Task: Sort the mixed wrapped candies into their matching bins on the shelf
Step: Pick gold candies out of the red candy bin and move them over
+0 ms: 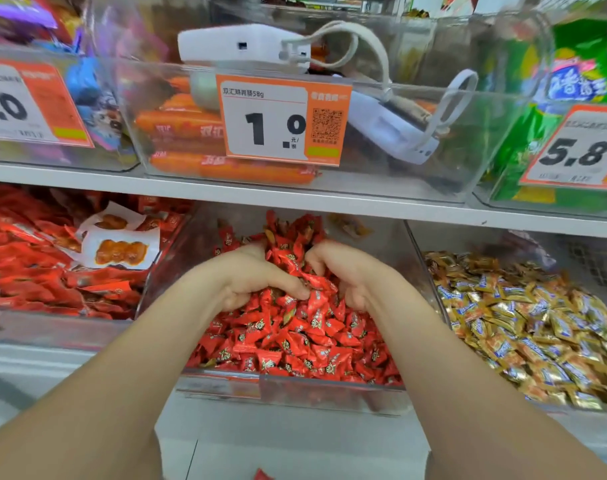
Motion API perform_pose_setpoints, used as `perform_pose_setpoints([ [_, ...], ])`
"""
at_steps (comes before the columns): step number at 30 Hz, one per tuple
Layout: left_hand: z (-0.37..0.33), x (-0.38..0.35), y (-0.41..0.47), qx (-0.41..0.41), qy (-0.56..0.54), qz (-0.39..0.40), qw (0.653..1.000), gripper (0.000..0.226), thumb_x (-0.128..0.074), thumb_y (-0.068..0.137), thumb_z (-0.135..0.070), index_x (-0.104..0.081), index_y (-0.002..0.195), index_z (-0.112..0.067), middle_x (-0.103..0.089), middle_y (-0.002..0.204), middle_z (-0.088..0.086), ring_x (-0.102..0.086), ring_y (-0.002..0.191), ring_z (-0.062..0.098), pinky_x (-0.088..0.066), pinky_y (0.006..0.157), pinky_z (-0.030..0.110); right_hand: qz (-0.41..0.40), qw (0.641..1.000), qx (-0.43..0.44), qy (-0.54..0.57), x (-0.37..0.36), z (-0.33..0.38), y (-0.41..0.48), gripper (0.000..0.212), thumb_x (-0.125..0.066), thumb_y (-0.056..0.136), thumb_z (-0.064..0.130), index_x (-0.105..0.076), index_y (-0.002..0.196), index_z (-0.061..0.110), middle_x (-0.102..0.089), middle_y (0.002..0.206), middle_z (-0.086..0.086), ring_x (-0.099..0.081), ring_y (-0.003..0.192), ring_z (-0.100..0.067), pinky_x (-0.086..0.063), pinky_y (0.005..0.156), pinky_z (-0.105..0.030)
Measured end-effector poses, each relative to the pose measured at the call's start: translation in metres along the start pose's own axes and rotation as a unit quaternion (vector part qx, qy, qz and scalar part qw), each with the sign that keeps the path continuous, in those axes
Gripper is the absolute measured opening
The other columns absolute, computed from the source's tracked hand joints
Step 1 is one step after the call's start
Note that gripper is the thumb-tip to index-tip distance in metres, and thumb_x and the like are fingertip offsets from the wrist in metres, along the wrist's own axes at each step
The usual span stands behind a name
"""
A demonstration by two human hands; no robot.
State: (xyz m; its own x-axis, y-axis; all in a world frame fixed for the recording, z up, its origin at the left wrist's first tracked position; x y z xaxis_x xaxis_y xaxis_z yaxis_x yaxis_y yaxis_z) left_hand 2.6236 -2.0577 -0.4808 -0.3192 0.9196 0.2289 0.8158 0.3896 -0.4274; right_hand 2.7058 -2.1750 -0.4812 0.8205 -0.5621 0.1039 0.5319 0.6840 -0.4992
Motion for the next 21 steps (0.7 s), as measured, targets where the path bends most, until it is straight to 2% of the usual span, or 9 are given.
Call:
perform_pose_setpoints([
  [3, -0.009, 0.003, -0.02, -0.049, -0.004, 0.05, 0.998, 0.074, -0.092, 0.065, 0.009, -0.064, 0.13, -0.011, -0.079, 0.112, 0.011, -0.076, 0.107, 0.029, -0.055, 0.103, 0.052, -0.008, 0.998, 0.058, -0.015, 0.006, 0.006, -0.014, 0.018, -0.054, 0.063, 0.002, -0.059, 0.074, 0.015, -0.059, 0.068, -0.006, -0.056, 0.065, -0.024, -0.051, 0.066, -0.036],
  [5, -0.007, 0.005, -0.035, -0.079, 0.046, 0.066, 0.994, 0.091, -0.098, 0.059, 0.003, -0.058, 0.137, -0.02, -0.077, 0.122, 0.002, -0.072, 0.116, 0.019, -0.051, 0.109, 0.047, -0.04, 0.986, 0.133, -0.091, 0.015, 0.016, -0.021, 0.047, -0.062, 0.062, -0.002, -0.067, 0.098, 0.028, -0.066, 0.078, -0.003, -0.061, 0.069, -0.019, -0.049, 0.061, -0.033],
  [8, 0.002, 0.01, -0.05, -0.077, 0.157, 0.048, 0.983, 0.112, -0.103, 0.056, -0.015, -0.045, 0.151, -0.035, -0.055, 0.142, -0.017, -0.052, 0.128, -0.003, -0.039, 0.112, 0.024, 0.011, 0.95, 0.22, -0.221, 0.012, 0.019, -0.039, 0.075, -0.072, 0.068, 0.002, -0.061, 0.133, 0.038, -0.074, 0.097, 0.007, -0.067, 0.077, -0.011, -0.055, 0.068, -0.028],
  [11, 0.006, 0.014, -0.061, -0.099, 0.21, 0.05, 0.971, 0.101, -0.103, 0.06, -0.028, -0.047, 0.143, -0.039, -0.051, 0.142, -0.021, -0.047, 0.12, -0.02, -0.035, 0.1, 0.005, 0.025, 0.92, 0.236, -0.312, 0.013, 0.013, -0.056, 0.068, -0.074, 0.078, 0.0, -0.059, 0.135, 0.033, -0.071, 0.1, 0.007, -0.063, 0.068, -0.007, -0.051, 0.064, -0.022],
  [13, 0.01, 0.017, -0.067, -0.114, 0.277, 0.038, 0.953, 0.105, -0.101, 0.057, -0.05, -0.045, 0.146, -0.04, -0.049, 0.146, -0.023, -0.046, 0.13, -0.01, -0.035, 0.111, 0.016, 0.024, 0.92, 0.215, -0.326, 0.018, 0.006, -0.064, 0.059, -0.073, 0.081, 0.01, -0.058, 0.132, 0.037, -0.064, 0.085, 0.006, -0.052, 0.054, -0.008, -0.044, 0.056, -0.024],
  [15, 0.013, 0.019, -0.071, -0.135, 0.336, 0.016, 0.932, 0.1, -0.092, 0.06, -0.066, -0.047, 0.145, -0.04, -0.052, 0.142, -0.024, -0.051, 0.129, -0.003, -0.039, 0.113, 0.025, 0.015, 0.918, 0.206, -0.338, 0.021, 0.001, -0.07, 0.049, -0.073, 0.081, 0.024, -0.062, 0.125, 0.042, -0.062, 0.083, 0.012, -0.052, 0.054, -0.003, -0.042, 0.059, -0.02],
  [17, 0.015, 0.019, -0.074, -0.162, 0.376, -0.004, 0.913, 0.092, -0.08, 0.073, -0.07, -0.047, 0.151, -0.035, -0.053, 0.14, -0.022, -0.052, 0.133, 0.005, -0.04, 0.111, 0.026, -0.045, 0.895, 0.205, -0.393, 0.025, -0.002, -0.074, 0.04, -0.072, 0.083, 0.039, -0.065, 0.123, 0.041, -0.06, 0.1, 0.019, -0.058, 0.076, 0.006, -0.043, 0.073, -0.015],
  [19, 0.016, 0.021, -0.074, -0.18, 0.402, -0.031, 0.897, 0.077, -0.071, 0.088, -0.063, -0.047, 0.154, -0.032, -0.054, 0.14, -0.02, -0.053, 0.134, 0.01, -0.042, 0.11, 0.029, -0.12, 0.858, 0.218, -0.449, 0.028, -0.001, -0.074, 0.052, -0.061, 0.074, 0.061, -0.068, 0.122, 0.041, -0.057, 0.122, 0.013, -0.057, 0.114, -0.005, -0.045, 0.101, -0.03],
  [21, 0.012, 0.023, -0.074, -0.207, 0.407, -0.05, 0.888, 0.057, -0.07, 0.095, -0.053, -0.056, 0.147, -0.034, -0.066, 0.135, -0.013, -0.061, 0.123, 0.011, -0.048, 0.104, 0.032, -0.138, 0.848, 0.266, -0.436, 0.021, 0.004, -0.076, 0.053, -0.056, 0.073, 0.058, -0.068, 0.121, 0.04, -0.057, 0.13, 0.009, -0.054, 0.126, -0.014, -0.043, 0.112, -0.04],
])
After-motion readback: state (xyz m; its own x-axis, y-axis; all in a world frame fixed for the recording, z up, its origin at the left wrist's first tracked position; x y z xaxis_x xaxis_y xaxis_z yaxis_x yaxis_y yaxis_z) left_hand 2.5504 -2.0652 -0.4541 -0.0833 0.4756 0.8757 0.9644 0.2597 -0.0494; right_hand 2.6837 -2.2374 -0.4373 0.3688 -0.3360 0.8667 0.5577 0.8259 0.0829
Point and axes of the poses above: each hand's wrist, its own y-axis towards the middle knuckle, its own x-axis out of the back of the hand, z = x × y, the point moved 7 cm from there along y, towards the middle knuckle
